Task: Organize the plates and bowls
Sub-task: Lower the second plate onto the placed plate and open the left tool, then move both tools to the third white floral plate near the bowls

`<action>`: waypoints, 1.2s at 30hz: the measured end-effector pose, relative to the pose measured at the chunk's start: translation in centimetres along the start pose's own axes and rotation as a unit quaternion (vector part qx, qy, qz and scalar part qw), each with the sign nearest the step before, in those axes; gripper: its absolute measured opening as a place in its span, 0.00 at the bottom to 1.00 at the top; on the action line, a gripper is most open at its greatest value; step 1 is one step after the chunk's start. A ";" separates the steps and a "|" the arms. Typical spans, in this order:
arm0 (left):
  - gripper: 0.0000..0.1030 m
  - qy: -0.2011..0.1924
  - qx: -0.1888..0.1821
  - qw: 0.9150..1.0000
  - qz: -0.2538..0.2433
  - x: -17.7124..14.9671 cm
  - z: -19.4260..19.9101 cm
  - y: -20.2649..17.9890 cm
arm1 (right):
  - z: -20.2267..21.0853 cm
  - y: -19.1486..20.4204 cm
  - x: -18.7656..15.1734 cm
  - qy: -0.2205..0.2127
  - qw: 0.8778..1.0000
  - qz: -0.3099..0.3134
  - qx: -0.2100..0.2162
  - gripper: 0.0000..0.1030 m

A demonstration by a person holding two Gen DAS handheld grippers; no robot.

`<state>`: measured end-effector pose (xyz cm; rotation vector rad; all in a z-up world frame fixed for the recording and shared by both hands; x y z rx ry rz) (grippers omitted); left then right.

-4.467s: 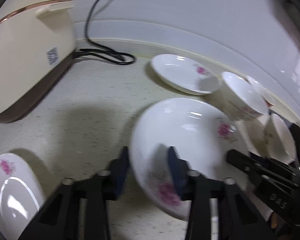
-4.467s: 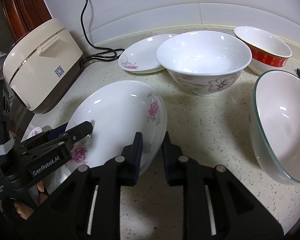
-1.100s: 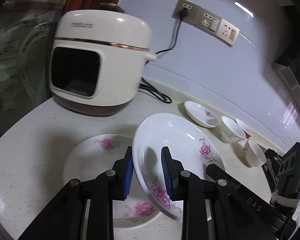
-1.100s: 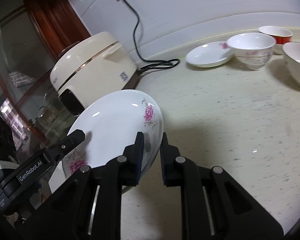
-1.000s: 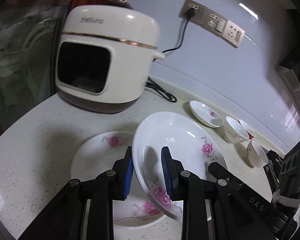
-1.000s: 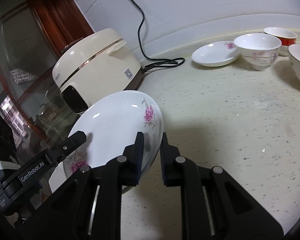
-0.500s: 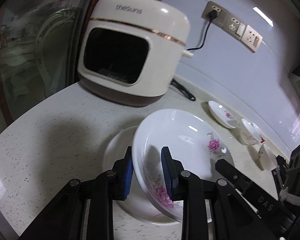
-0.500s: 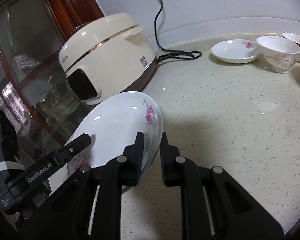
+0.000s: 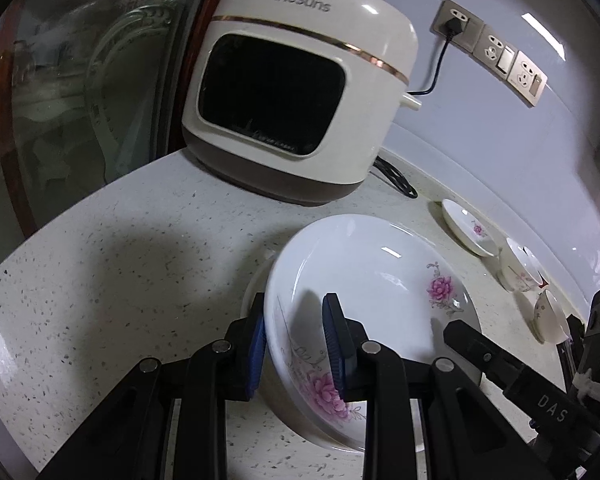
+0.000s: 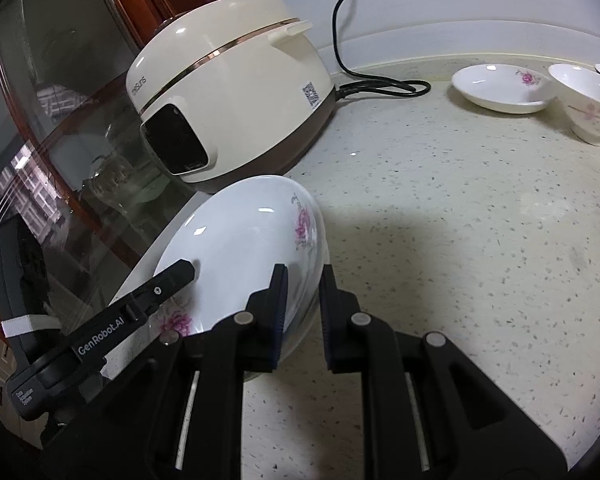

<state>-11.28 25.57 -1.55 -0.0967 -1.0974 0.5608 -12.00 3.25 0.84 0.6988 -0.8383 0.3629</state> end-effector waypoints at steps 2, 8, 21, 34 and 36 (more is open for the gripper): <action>0.27 -0.005 -0.003 1.000 0.013 0.1 0.3 0.5 | -0.3 0.2 -0.1 0.006 1.000 0.004 0.000 0.18; 0.34 -0.016 0.000 0.999 0.048 0.3 0.8 1.7 | -1.0 1.1 -0.3 0.015 1.000 0.019 0.006 0.18; 0.52 -0.031 -0.004 0.999 0.039 0.5 1.6 1.3 | -1.0 1.2 -0.1 0.005 1.000 0.012 0.002 0.35; 0.75 -0.071 0.020 0.995 0.064 1.8 2.5 2.6 | -0.8 0.7 0.0 0.000 1.000 -0.008 0.004 0.53; 0.75 -0.094 0.044 0.993 0.048 2.5 3.3 2.6 | -0.5 0.5 0.2 -0.008 1.000 -0.015 0.005 0.53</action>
Point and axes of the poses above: each gripper's, at about its wrist camera, not at the fingertips, and z roughly against the way its jaws point, y to its left, x to its top, the point moved 6 cm from there along -z, roughly the way its jaws point, and after that the axes turned 11 degrees about -y, right-handed, at the moved point
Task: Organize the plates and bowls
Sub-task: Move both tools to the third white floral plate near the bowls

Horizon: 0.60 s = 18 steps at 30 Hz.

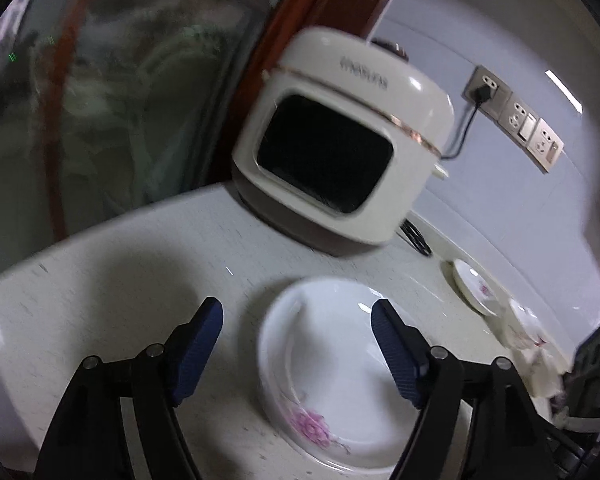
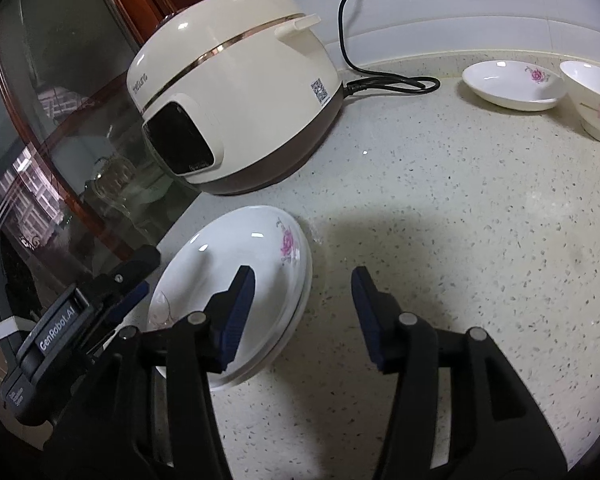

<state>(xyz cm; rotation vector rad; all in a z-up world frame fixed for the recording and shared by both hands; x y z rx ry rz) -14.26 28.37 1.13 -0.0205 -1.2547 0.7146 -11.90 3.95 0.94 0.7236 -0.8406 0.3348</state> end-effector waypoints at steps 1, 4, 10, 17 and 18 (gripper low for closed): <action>0.76 -0.010 0.003 1.000 -0.008 0.4 0.3 -0.3 | 0.2 -0.2 0.1 -0.006 1.000 -0.005 -0.002 0.53; 0.83 -0.027 0.000 0.999 -0.036 1.5 1.2 -2.6 | 0.7 -0.9 0.5 -0.017 1.000 -0.026 -0.002 0.56; 0.84 0.048 -0.051 0.991 -0.118 0.6 -0.1 -11.0 | 3.4 -6.6 2.1 -0.033 0.996 -0.054 -0.059 0.63; 0.86 0.135 -0.114 0.981 -0.078 -2.3 -6.3 -21.8 | 8.7 -15.3 5.1 -0.077 0.987 -0.019 -0.143 0.69; 0.86 0.143 -0.110 0.981 -0.071 -2.6 -7.4 -22.8 | 9.2 -16.0 5.1 -0.083 0.986 -0.033 -0.139 0.69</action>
Point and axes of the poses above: each gripper's, at about its wrist camera, not at the fingertips, and z roughly against the way its jaws point, y to its left, x to its top, the point moved 6 cm from there along -z, roughly the way its jaws point, and after that the axes turned 11 degrees about -y, right-handed, at the moved point
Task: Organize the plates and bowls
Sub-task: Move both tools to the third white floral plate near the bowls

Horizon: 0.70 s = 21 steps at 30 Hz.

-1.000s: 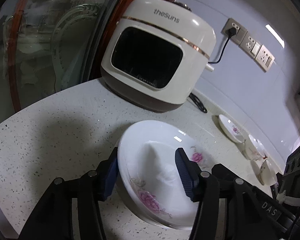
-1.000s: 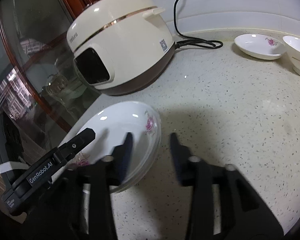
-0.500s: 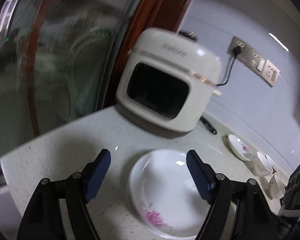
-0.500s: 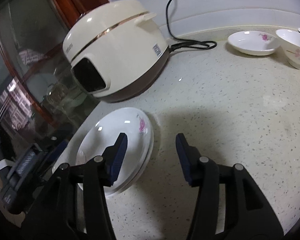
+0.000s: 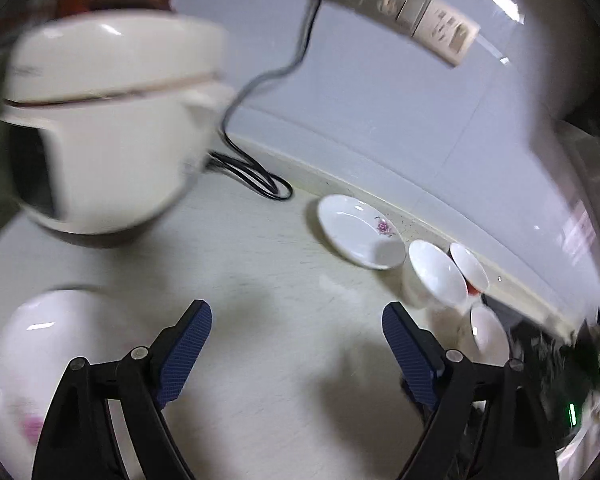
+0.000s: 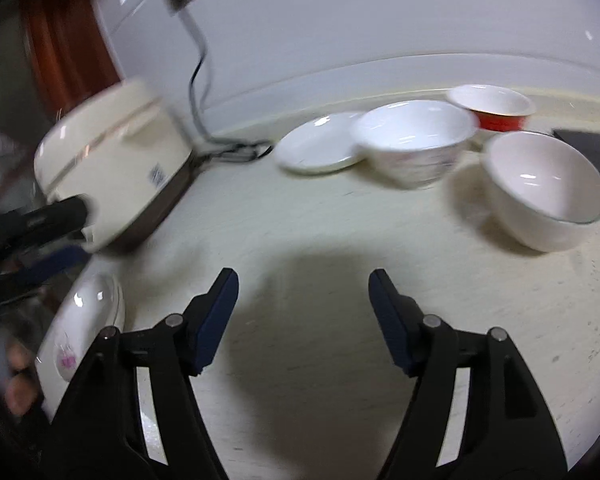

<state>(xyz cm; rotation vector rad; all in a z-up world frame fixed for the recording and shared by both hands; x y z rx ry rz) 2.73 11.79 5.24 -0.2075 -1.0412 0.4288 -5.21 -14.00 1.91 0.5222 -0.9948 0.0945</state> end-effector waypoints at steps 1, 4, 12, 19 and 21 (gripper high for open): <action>0.86 0.005 0.005 1.000 0.007 0.1 -1.4 -0.5 | 0.2 -0.7 0.1 -0.002 1.000 -0.015 0.004 0.69; 0.86 0.011 0.047 0.999 0.007 1.0 -6.9 -2.0 | 0.5 -1.4 0.2 -0.001 1.000 -0.012 -0.014 0.71; 0.86 0.040 0.136 0.990 -0.016 1.9 -18.1 -2.0 | 0.1 -1.9 0.3 0.008 0.999 -0.025 -0.026 0.73; 0.87 0.049 0.153 0.984 -0.073 1.1 -20.2 -2.4 | 0.0 -2.4 0.4 0.006 0.998 -0.043 -0.036 0.75; 0.93 0.055 0.153 0.984 -0.075 0.8 -20.0 -2.1 | 0.1 -2.4 0.4 0.005 0.998 -0.045 -0.036 0.77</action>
Point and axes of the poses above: each gripper's, at about its wrist camera, not at the fingertips, and z roughly against the way its jaws point, y to its left, x to its top, the point moved 6 cm from there along -z, roughly the way its jaws point, and after that the axes turned 11 degrees about -y, right-handed, at the moved point
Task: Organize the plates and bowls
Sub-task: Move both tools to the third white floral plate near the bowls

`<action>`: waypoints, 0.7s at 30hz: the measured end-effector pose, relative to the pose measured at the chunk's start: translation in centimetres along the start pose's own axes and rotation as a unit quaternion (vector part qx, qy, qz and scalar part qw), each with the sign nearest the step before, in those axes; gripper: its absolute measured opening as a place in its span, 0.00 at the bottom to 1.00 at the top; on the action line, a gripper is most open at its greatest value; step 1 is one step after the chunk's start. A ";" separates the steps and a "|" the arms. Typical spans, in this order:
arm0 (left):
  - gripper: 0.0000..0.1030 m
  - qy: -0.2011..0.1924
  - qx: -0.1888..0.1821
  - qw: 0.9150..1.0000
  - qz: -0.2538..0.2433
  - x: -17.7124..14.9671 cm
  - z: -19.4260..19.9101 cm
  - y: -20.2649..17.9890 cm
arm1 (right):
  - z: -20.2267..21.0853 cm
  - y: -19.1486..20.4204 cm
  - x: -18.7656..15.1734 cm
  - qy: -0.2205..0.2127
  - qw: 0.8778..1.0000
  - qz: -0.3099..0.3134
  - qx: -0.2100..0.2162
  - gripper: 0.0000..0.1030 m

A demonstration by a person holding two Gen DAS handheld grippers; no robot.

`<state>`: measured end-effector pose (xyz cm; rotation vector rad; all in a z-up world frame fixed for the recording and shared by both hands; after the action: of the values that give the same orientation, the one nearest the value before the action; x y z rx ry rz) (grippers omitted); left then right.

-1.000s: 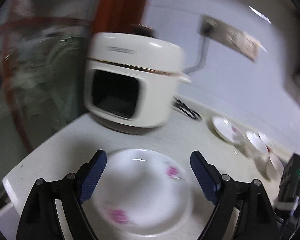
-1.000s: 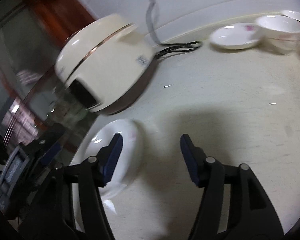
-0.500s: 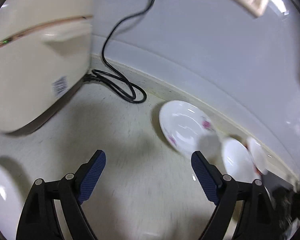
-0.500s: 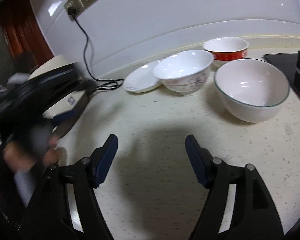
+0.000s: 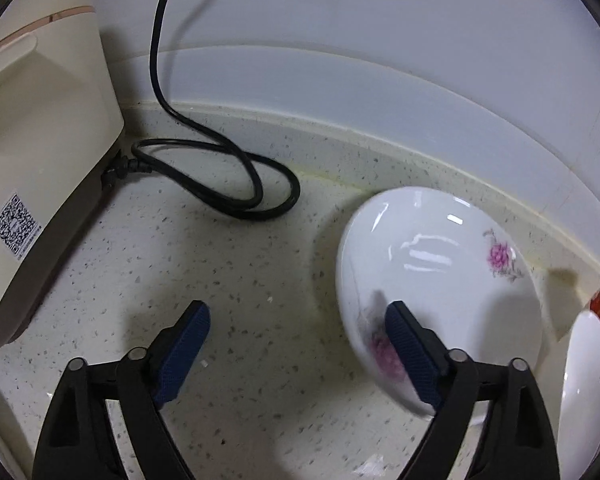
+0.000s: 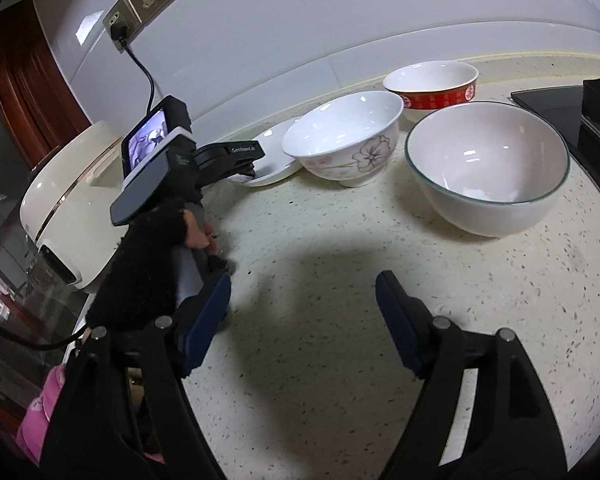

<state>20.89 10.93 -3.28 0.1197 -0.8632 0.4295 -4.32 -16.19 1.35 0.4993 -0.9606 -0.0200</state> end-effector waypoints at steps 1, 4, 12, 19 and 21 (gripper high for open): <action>0.96 0.003 -0.002 1.000 -0.002 -0.3 0.2 0.2 | -0.1 0.0 0.1 -0.001 1.000 -0.001 0.000 0.78; 0.97 0.005 -0.015 1.000 -0.017 -0.9 0.9 0.0 | 0.4 -0.3 0.1 -0.005 1.000 -0.008 0.001 0.80; 1.00 0.020 -0.036 0.998 -0.041 -3.9 3.7 1.2 | 0.8 -0.5 0.4 -0.017 1.000 -0.015 0.005 0.81; 1.00 0.020 -0.069 0.995 -0.071 -8.7 8.9 3.1 | 1.2 -0.8 0.6 -0.028 0.999 -0.025 0.008 0.81; 1.00 0.020 -0.083 0.993 -0.083 -9.9 10.1 2.9 | 1.4 -1.1 0.7 -0.032 0.999 -0.034 0.010 0.81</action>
<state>6.86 7.67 -4.40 0.0296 -0.8392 0.2036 -4.75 -17.85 2.12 0.5524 -1.0071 -0.0869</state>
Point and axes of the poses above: each gripper's, at about its wrist camera, not at the fingertips, and z roughly against the way its jaws point, y to its left, x to its top, the point moved 6 cm from there along -z, roughly the way its jaws point, and after that the axes turned 11 degrees about -y, right-handed, at the moved point
